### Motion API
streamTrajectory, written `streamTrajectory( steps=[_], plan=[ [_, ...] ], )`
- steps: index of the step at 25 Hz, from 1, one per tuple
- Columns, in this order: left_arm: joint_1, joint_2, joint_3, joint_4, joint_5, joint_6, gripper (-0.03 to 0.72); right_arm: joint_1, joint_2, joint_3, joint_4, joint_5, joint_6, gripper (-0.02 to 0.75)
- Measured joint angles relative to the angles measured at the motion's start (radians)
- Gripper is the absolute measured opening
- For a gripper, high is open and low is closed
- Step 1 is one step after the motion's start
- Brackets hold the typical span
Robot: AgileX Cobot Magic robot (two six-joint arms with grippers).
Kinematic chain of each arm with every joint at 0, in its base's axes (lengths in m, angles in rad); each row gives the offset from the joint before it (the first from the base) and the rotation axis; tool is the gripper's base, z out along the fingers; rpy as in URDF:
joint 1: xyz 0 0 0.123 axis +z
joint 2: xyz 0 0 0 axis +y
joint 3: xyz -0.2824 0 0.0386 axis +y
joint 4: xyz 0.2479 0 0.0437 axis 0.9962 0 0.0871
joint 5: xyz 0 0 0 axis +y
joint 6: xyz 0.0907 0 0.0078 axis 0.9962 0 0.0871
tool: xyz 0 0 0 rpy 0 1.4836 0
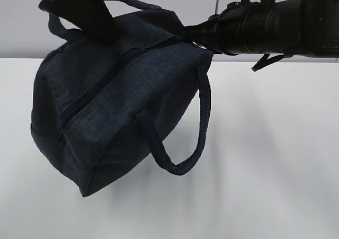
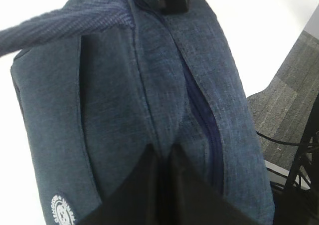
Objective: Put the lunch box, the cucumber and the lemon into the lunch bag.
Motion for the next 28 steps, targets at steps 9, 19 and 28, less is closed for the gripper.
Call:
streamTrajectory(
  steps=[9, 19, 28],
  plan=[
    [0.000, -0.020, 0.000, -0.022, 0.002, 0.000, -0.006, 0.000, 0.000, 0.000, 0.000, 0.002, 0.000, 0.000],
    [0.000, -0.026, 0.000, -0.028, 0.002, 0.000, -0.006, 0.000, 0.000, 0.000, 0.000, 0.007, 0.000, 0.000],
    [0.000, -0.032, 0.000, -0.026, 0.014, 0.000, -0.006, -0.001, 0.002, 0.000, 0.000, 0.041, 0.000, 0.001]
  ],
)
